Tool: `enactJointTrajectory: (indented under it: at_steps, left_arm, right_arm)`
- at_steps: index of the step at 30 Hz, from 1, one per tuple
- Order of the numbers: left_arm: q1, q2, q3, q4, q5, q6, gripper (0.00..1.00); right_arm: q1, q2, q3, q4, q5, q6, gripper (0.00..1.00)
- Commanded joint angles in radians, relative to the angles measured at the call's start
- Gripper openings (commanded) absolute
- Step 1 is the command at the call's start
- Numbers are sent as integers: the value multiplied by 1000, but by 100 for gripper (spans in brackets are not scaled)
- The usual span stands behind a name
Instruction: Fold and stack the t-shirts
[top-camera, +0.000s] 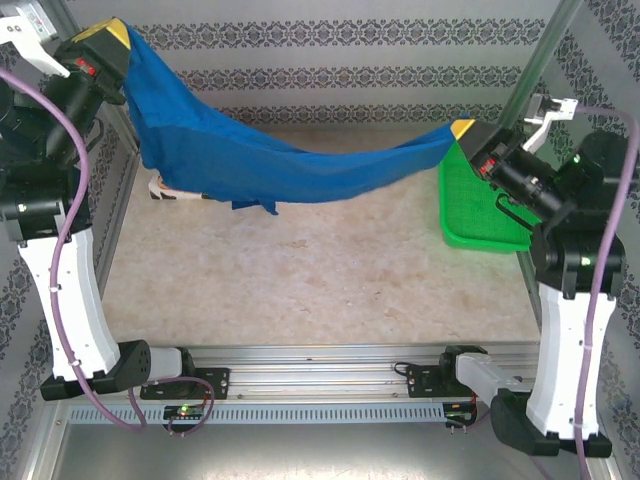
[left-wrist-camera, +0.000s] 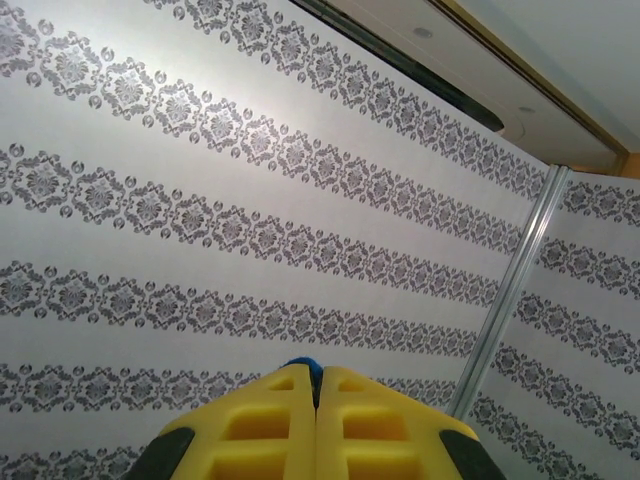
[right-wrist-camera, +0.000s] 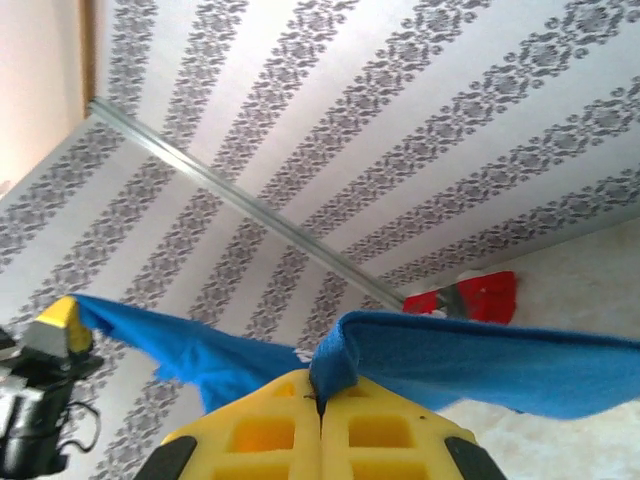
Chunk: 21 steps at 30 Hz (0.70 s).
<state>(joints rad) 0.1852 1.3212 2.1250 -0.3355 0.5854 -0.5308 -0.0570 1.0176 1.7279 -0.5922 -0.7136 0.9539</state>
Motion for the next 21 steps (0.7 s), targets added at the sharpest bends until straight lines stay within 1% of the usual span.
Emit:
enactJointTrajectory:
  at_steps: [1,6,9,14,18,21]
  left_arm:
    - [7,-43,89,-43,-37,16,0]
    - [3,-39,195,-74,-52,11,0]
    - [3,-13,300,-106,-66,9,0]
    - [3,30,489,-103,-55,-4,0]
    - [0,12,504,-122,-61,10,0]
    - [-9,-27,418,-135,-66,22,0]
  right_arm:
    - [-9,-35,65,-4,-64,64,0]
    - [-10,-28,151,-14,-81,110,0]
    - [-10,-5,212,11,-101,155,0]
    - [-11,28,308,48,-155,226,0]
    - [-11,29,332,45,-197,263,0]
    - [-12,17,315,24,-203,258,0]
